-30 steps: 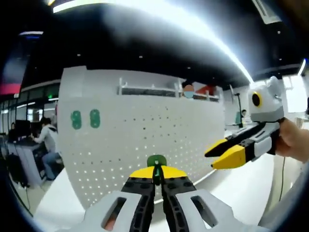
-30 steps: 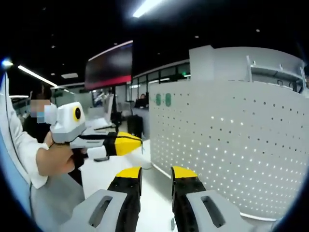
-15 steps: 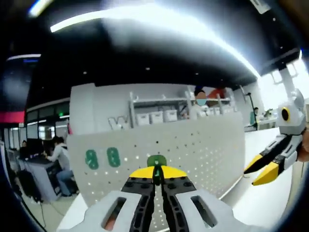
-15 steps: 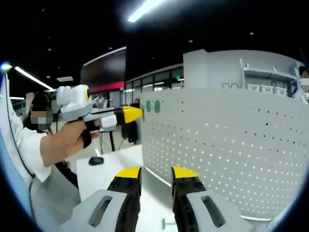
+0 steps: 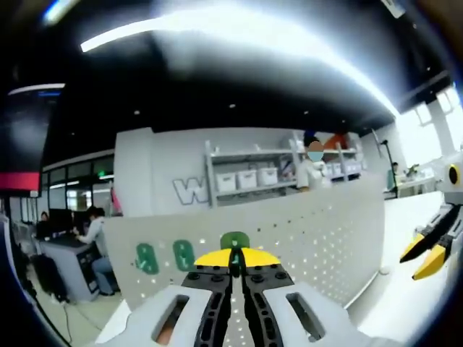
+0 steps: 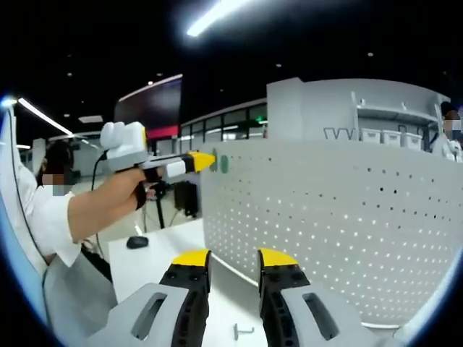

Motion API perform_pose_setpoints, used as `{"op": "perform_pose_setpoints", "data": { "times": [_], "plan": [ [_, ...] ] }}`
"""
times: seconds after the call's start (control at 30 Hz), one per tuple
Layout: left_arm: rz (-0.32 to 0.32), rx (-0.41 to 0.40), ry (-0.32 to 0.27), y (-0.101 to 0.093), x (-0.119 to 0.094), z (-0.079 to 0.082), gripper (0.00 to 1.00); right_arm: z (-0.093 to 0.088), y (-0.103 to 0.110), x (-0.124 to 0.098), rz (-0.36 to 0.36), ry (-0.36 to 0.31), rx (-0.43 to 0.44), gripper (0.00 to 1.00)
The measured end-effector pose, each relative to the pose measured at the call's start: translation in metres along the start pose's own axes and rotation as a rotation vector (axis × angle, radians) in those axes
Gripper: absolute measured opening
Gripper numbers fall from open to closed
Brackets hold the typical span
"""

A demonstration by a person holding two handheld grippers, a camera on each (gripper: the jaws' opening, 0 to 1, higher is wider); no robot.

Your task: Insert the hook assembly into the mounting plate slot until the hook locks in place.

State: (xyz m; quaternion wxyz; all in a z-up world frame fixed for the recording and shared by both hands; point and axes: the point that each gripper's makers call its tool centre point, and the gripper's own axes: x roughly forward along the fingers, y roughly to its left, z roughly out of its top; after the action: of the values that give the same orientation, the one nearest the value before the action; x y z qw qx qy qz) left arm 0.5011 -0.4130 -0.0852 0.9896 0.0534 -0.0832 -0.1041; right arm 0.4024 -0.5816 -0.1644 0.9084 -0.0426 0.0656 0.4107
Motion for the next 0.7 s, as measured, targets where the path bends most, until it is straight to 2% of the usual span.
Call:
{"op": "perform_pose_setpoints", "data": {
  "times": [0.27, 0.4, 0.7],
  "plan": [
    [0.042, -0.018, 0.032, 0.004, 0.029, -0.007, 0.04, -0.003, -0.003, -0.003, -0.004, -0.001, 0.016, 0.24],
    [0.06, -0.024, 0.046, 0.005, 0.036, -0.013, 0.04, 0.0, -0.009, -0.008, -0.013, -0.019, 0.028, 0.24],
    [0.092, -0.018, 0.056, 0.005, 0.04, -0.018, 0.04, -0.002, -0.011, -0.007, -0.019, -0.016, 0.03, 0.24]
  ]
}}
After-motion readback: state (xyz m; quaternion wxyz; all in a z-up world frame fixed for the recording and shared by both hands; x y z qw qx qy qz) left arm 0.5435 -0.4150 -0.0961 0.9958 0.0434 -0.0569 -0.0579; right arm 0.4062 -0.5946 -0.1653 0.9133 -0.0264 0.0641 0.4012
